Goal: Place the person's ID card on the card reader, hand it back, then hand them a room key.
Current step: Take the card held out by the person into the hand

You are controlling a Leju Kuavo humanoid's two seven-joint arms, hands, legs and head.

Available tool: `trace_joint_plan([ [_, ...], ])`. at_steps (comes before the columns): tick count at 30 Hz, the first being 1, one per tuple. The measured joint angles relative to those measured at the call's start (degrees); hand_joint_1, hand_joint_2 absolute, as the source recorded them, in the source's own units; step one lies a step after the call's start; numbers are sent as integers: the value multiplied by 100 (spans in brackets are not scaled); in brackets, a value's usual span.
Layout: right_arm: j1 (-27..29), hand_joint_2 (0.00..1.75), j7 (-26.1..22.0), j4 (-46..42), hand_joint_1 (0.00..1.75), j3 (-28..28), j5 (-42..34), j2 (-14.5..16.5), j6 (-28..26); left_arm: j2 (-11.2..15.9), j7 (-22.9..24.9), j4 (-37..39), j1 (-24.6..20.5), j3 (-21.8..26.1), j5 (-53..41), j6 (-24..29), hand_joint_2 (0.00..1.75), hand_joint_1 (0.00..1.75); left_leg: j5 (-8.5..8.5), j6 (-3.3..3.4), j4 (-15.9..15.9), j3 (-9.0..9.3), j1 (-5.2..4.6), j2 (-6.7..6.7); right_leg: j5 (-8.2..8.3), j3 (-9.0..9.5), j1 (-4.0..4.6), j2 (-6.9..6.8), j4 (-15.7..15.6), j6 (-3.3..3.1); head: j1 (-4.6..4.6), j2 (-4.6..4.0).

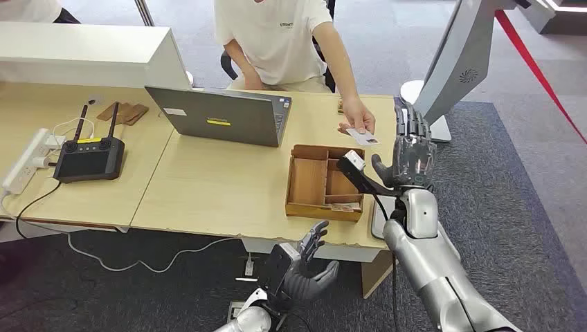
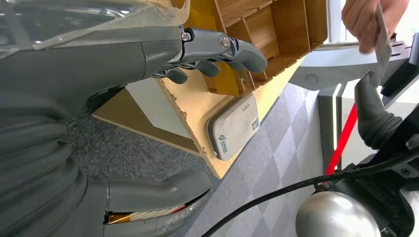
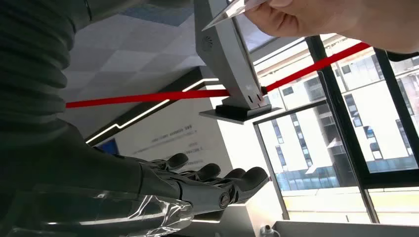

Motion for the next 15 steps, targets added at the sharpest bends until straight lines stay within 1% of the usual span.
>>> trace_joint_plan([
  [9, -306, 175, 101, 605, 0, 118, -111, -11, 2, 0, 18, 16, -24, -76, 15, 43, 175, 0, 0, 0, 0, -3, 0, 0, -1, -2, 1, 0, 0, 0, -1, -1],
  [13, -334, 175, 82, 774, 174, 203, -182, -4, -2, 0, 23, 19, -30, -93, 14, 83, 175, 0, 0, 0, 0, -3, 0, 0, 0, -2, 1, 0, 1, 0, -1, 0],
  [15, -338, 175, 40, 837, 175, 238, -259, 4, -7, 0, 22, 24, -32, -96, 11, 114, 175, 0, 0, 0, 0, -3, 0, 0, 0, -2, 1, 0, 1, 0, -1, 0],
])
